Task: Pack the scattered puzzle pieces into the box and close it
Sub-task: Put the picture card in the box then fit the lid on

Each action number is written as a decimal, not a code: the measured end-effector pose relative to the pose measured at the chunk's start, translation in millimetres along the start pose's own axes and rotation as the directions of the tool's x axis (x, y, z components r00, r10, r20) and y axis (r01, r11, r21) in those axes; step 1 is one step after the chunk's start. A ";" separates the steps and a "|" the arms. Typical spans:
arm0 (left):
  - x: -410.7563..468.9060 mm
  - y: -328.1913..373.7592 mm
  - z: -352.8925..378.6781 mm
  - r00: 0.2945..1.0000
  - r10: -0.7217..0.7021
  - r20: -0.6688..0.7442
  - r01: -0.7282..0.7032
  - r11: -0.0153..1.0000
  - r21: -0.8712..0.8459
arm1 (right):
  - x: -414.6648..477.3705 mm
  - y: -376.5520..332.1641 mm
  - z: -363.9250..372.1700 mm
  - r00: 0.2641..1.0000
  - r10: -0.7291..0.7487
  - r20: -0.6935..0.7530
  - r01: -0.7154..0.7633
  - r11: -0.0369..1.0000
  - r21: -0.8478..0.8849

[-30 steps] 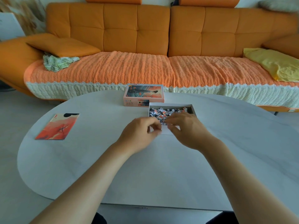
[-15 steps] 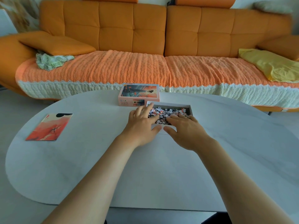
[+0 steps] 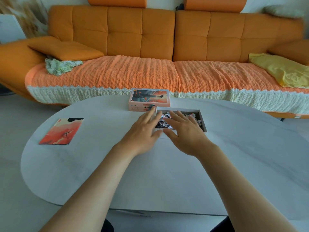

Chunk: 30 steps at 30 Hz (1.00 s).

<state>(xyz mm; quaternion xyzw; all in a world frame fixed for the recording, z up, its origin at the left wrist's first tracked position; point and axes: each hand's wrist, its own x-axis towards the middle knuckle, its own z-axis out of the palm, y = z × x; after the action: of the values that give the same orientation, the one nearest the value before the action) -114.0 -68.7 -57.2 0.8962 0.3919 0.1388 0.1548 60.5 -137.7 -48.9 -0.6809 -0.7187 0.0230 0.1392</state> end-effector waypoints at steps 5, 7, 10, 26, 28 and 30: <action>-31.6 -59.1 -19.9 0.955 -0.219 -0.199 0.253 0.953 0.164 | 3.7 -55.2 9.2 0.991 -0.131 -0.018 0.132 0.971 0.198; -48.8 -88.3 -26.3 0.911 -0.354 -0.213 0.397 0.893 0.213 | 8.8 -78.4 19.9 0.987 -0.154 0.040 0.139 0.955 0.262; -73.9 -129.1 -31.2 0.826 -0.523 -0.210 0.563 0.784 0.262 | 22.4 -112.1 40.2 0.974 -0.191 0.123 0.151 0.949 0.278; -124.1 -154.2 -47.9 0.949 -0.259 -0.181 0.218 0.951 -0.217 | 78.9 -177.7 82.8 0.905 -0.314 0.287 0.331 0.944 -0.011; -123.7 -159.7 -45.7 0.939 -0.266 -0.220 0.233 0.958 -0.164 | 73.5 -168.2 83.8 0.923 -0.293 0.250 0.301 0.954 0.003; -123.9 -159.1 -44.5 0.943 -0.254 -0.217 0.225 0.963 -0.147 | 68.5 -158.5 83.5 0.943 -0.281 0.179 0.287 0.958 -0.006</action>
<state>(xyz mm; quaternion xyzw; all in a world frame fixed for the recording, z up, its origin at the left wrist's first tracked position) -316.4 -50.9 -93.8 0.8083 0.5045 0.2469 0.1768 -115.3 -68.6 -82.2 -0.5676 -0.8190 0.0513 0.0658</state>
